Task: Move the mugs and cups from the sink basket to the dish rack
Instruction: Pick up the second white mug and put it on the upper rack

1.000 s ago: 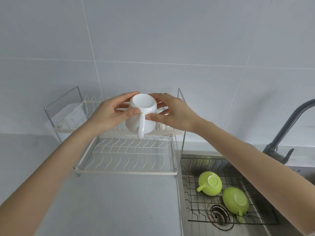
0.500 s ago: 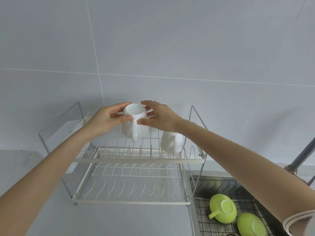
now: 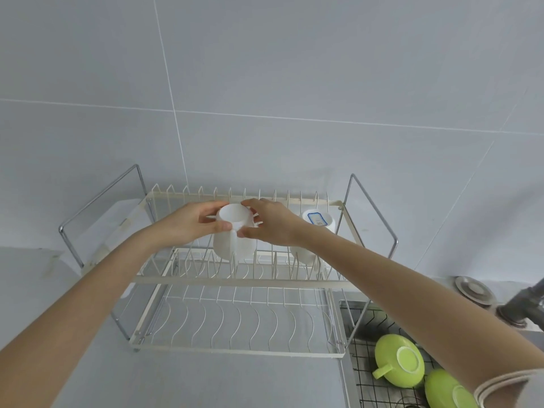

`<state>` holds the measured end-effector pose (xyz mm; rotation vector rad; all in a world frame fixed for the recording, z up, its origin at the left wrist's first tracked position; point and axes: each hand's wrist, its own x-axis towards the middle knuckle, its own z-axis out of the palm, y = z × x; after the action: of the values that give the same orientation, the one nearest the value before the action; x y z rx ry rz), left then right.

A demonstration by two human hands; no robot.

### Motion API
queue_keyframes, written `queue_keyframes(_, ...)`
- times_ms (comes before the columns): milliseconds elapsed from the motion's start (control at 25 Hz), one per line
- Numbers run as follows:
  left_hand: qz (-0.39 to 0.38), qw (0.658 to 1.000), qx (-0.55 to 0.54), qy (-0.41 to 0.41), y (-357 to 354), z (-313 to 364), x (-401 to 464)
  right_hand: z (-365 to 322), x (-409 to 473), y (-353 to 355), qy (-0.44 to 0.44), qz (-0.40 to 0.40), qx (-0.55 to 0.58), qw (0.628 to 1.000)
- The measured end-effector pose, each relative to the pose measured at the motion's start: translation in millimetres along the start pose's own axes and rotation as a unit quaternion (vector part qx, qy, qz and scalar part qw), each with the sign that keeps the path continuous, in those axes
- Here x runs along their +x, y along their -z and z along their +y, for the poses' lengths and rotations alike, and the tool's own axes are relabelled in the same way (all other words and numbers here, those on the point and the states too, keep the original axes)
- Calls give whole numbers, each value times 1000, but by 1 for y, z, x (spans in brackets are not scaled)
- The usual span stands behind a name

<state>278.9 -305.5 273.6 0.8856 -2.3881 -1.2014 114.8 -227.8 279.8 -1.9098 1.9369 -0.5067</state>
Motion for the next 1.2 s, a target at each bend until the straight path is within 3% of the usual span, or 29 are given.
queue_keyframes(280, -13, 999, 21, 48, 1, 4, -3, -3, -5, -1, 5, -6, -13, 1000)
queue_keyframes(520, 27, 991, 112, 72, 2, 24, -11, -10, -20, 12, 22, -32, -124, 992)
queue_keyframes(680, 66, 954, 290, 35, 1, 55, -22, -12, -47, 38, 44, 14, -205, 978)
queue_keyframes(840, 115, 920, 373, 2, -14, 97, -37, -3, -87, 65, 37, 44, -257, 965)
queue_keyframes(1000, 150, 896, 414, -60, -53, 138, -47, 22, -138, 85, 17, 81, -242, 967)
queue_keyframes(1200, 161, 898, 394, -115, -117, 179, -44, 68, -200, 99, -24, 102, -234, 967)
